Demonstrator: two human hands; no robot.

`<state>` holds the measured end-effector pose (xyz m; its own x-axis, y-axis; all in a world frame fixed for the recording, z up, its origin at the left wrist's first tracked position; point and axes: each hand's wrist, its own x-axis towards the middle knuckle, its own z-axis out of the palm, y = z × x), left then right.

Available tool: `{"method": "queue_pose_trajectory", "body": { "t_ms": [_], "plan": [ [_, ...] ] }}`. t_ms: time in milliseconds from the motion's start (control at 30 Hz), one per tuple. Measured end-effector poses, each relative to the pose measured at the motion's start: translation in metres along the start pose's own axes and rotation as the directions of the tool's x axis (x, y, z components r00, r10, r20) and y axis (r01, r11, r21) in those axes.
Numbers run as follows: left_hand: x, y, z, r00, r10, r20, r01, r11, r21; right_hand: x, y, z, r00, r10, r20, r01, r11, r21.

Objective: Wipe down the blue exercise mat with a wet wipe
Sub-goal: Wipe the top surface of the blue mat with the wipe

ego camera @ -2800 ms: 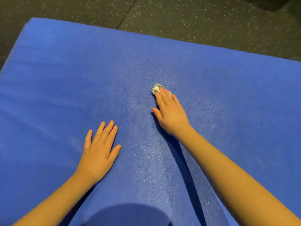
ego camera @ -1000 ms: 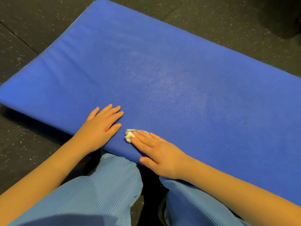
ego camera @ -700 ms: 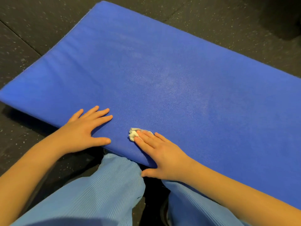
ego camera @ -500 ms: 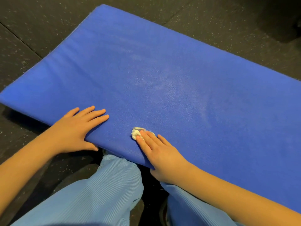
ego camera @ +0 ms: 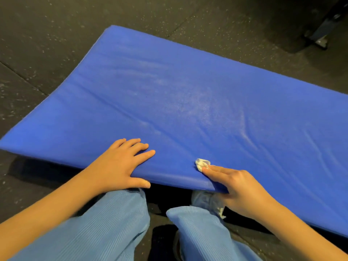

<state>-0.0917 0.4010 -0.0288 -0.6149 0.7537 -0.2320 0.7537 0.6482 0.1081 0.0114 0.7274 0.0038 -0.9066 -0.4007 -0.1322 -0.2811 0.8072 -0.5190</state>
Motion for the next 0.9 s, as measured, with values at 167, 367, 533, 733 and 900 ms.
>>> {"method": "queue_pose_trajectory", "body": {
  "t_ms": [167,367,533,733,900],
  "plan": [
    [0.009,0.016,0.005,1.0,-0.001,-0.022,-0.005,0.969,-0.246,-0.033,-0.003,0.018,0.997,0.08,0.024,-0.082,0.991,0.106],
    [0.026,0.006,0.017,0.99,-0.136,-0.033,0.123,0.958,-0.259,-0.049,-0.012,0.033,0.988,0.045,0.145,-0.073,0.978,0.196],
    [0.026,0.014,0.024,0.978,-0.21,0.001,0.204,0.95,-0.237,-0.003,0.003,0.036,0.97,0.19,0.149,-0.188,0.982,-0.03],
    [0.023,0.013,0.027,0.978,-0.207,-0.005,0.204,0.966,-0.16,0.009,-0.024,0.052,0.973,-0.004,0.229,-0.001,1.0,0.022],
    [0.023,0.013,0.026,0.978,-0.208,0.023,0.21,0.972,-0.103,0.045,0.006,0.046,0.978,0.155,0.136,-0.142,0.985,-0.103]
  ]
}}
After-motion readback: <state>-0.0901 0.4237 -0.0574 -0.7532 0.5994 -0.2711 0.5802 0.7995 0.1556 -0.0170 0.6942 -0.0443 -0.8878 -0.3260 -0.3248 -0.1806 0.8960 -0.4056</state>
